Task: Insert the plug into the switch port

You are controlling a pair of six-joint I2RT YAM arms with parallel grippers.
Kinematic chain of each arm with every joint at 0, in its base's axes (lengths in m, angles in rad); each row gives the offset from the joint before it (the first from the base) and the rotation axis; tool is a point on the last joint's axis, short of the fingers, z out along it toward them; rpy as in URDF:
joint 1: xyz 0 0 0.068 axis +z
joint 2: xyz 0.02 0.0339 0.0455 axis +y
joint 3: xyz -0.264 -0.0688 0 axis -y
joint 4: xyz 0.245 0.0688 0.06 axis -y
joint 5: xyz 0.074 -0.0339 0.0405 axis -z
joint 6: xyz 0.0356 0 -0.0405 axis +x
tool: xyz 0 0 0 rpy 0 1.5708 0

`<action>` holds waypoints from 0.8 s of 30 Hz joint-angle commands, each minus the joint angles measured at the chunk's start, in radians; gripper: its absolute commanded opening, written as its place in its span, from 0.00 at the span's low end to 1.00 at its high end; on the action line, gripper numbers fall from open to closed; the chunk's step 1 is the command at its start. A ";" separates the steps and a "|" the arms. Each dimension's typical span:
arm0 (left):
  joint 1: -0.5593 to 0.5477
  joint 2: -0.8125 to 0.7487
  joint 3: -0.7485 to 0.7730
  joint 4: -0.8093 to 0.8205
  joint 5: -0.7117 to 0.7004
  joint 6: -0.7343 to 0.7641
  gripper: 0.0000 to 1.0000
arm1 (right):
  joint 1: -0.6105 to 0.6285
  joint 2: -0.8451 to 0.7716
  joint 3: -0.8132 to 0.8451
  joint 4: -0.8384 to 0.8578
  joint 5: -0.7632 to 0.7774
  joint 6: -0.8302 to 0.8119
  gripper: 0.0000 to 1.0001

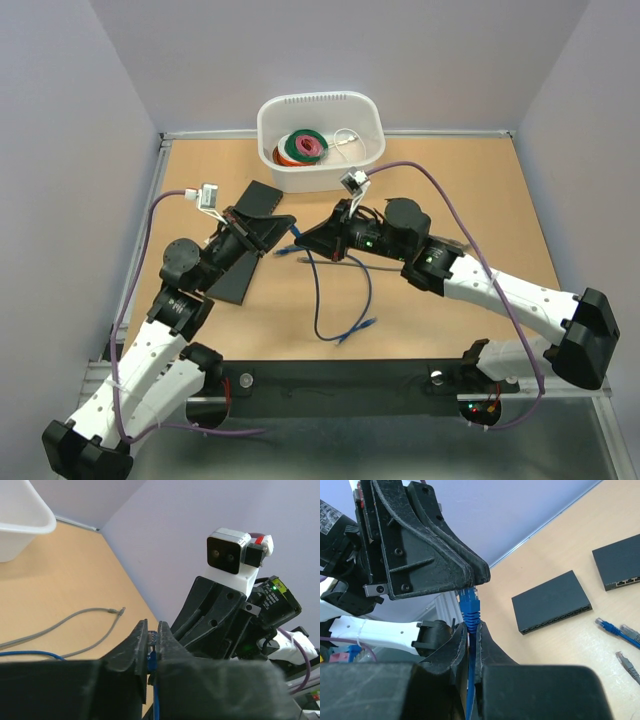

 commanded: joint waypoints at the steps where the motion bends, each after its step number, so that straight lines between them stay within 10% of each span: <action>1: -0.012 -0.022 0.016 0.065 -0.034 0.028 0.00 | 0.004 -0.019 0.008 0.051 -0.005 0.004 0.00; 6: -0.015 -0.038 -0.004 0.043 -0.066 0.023 0.00 | 0.005 -0.016 0.029 0.005 0.024 -0.022 0.20; 10: -0.017 -0.055 -0.001 -0.021 -0.117 0.029 0.00 | 0.004 -0.022 0.058 -0.058 0.056 -0.062 0.59; 24: -0.018 -0.027 0.058 -0.262 -0.268 0.035 0.00 | 0.030 0.048 0.227 -0.279 0.208 -0.263 0.58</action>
